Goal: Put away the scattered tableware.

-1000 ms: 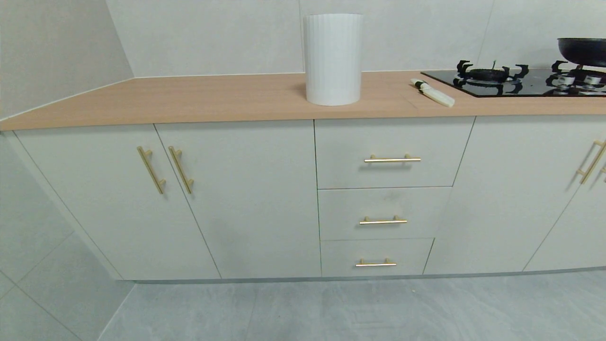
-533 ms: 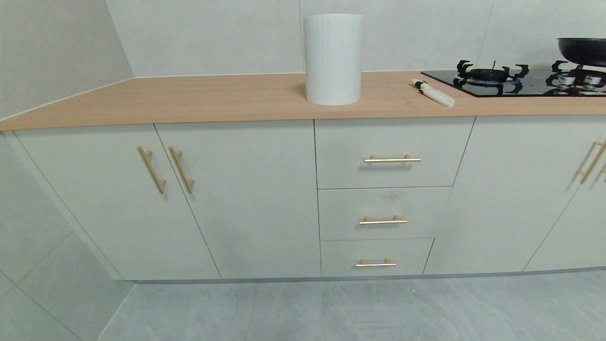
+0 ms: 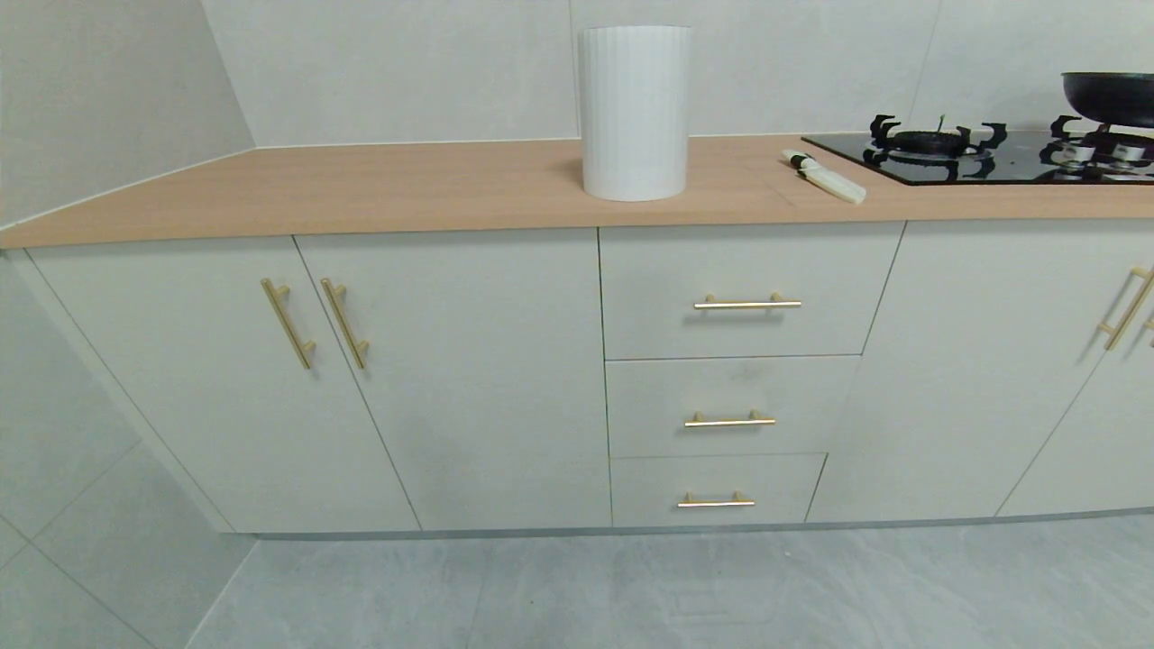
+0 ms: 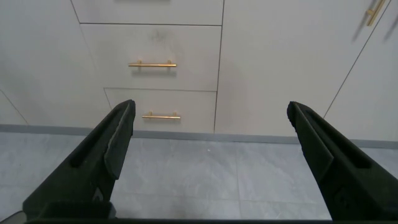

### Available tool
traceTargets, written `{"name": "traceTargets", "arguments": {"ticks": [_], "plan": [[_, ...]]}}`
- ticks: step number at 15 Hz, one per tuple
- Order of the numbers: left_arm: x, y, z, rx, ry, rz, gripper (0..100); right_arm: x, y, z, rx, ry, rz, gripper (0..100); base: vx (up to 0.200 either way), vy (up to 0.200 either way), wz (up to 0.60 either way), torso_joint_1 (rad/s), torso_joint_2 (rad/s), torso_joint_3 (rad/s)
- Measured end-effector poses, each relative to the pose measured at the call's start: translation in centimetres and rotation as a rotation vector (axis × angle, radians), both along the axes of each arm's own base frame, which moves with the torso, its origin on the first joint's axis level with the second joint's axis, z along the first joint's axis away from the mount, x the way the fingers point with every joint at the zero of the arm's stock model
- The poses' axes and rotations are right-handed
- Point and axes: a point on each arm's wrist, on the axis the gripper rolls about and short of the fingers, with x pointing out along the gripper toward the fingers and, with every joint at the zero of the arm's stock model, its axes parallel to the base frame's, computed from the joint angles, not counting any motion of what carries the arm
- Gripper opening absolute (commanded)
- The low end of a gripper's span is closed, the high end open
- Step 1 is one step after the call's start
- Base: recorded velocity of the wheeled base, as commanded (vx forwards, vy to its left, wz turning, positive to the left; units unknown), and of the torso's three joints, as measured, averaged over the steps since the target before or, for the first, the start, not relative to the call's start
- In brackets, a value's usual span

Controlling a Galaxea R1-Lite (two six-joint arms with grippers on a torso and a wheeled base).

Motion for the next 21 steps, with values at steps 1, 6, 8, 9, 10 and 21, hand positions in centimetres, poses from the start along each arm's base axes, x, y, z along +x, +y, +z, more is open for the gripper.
{"name": "traceTargets", "arguments": {"ticks": [1, 6, 8, 9, 10, 21], "plan": [[0.00, 0.00, 0.00, 0.003, 0.000, 0.000, 100, 0.00, 0.00, 0.00, 0.004, 0.001, 0.000, 100, 0.000, 0.000, 0.00, 0.000, 0.00, 0.000], [0.00, 0.00, 0.00, 0.011, -0.001, -0.002, 100, 0.00, 0.00, -0.02, 0.011, 0.003, -0.001, 100, 0.000, 0.000, 0.00, 0.000, 0.00, 0.000], [0.00, 0.00, 0.00, 0.010, -0.001, -0.002, 100, 0.00, 0.00, -0.02, 0.012, 0.003, -0.001, 100, 0.000, 0.000, 0.00, 0.000, 0.00, 0.000], [0.00, 0.00, 0.00, 0.009, -0.001, -0.002, 100, 0.00, 0.00, -0.02, 0.013, 0.003, -0.001, 100, 0.200, 0.000, 0.00, -0.002, 0.01, -0.002], [0.00, 0.00, 0.00, 0.008, -0.001, -0.002, 100, 0.00, 0.00, -0.02, 0.013, 0.003, -0.002, 100, 0.200, 0.000, 0.00, 0.002, 0.00, 0.012], [0.00, 0.00, 0.00, 0.007, 0.000, 0.000, 100, 0.01, 0.00, -0.03, 0.014, 0.005, -0.001, 100, 0.200, 0.000, 0.00, 0.002, 0.00, 0.006]]}}
